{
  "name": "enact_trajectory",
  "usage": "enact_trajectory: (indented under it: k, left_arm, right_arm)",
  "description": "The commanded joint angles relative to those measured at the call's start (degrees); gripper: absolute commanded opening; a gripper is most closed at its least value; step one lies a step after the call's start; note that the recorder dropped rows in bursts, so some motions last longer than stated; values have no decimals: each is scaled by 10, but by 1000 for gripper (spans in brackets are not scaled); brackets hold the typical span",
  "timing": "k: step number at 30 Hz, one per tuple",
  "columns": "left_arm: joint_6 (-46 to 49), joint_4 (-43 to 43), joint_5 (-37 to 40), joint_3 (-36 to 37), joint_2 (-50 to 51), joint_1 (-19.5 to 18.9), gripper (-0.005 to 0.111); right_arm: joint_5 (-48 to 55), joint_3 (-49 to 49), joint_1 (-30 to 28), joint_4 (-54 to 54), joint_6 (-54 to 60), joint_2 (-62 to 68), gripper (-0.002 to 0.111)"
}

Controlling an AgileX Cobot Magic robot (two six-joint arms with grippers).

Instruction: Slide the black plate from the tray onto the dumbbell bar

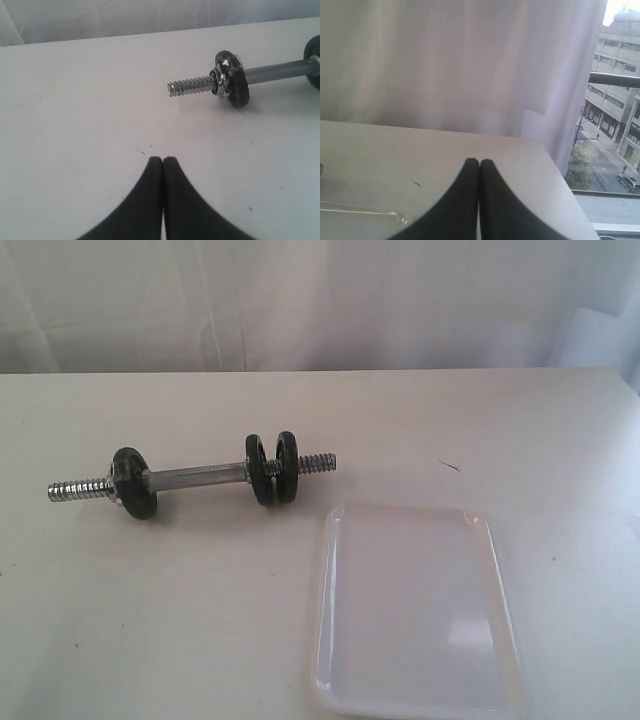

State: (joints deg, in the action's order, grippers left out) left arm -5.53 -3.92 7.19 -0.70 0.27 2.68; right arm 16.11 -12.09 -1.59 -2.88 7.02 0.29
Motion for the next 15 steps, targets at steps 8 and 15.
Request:
enact_trajectory:
  k: [8,15]
  left_arm:
    - [3,1,7,7,-3,-2,0]
    - [3,1,7,7,-3,-2,0]
  right_arm:
    - [-77,105,-1,1,6,-3,0]
    - [-62,121,-1,4,6,-3,0]
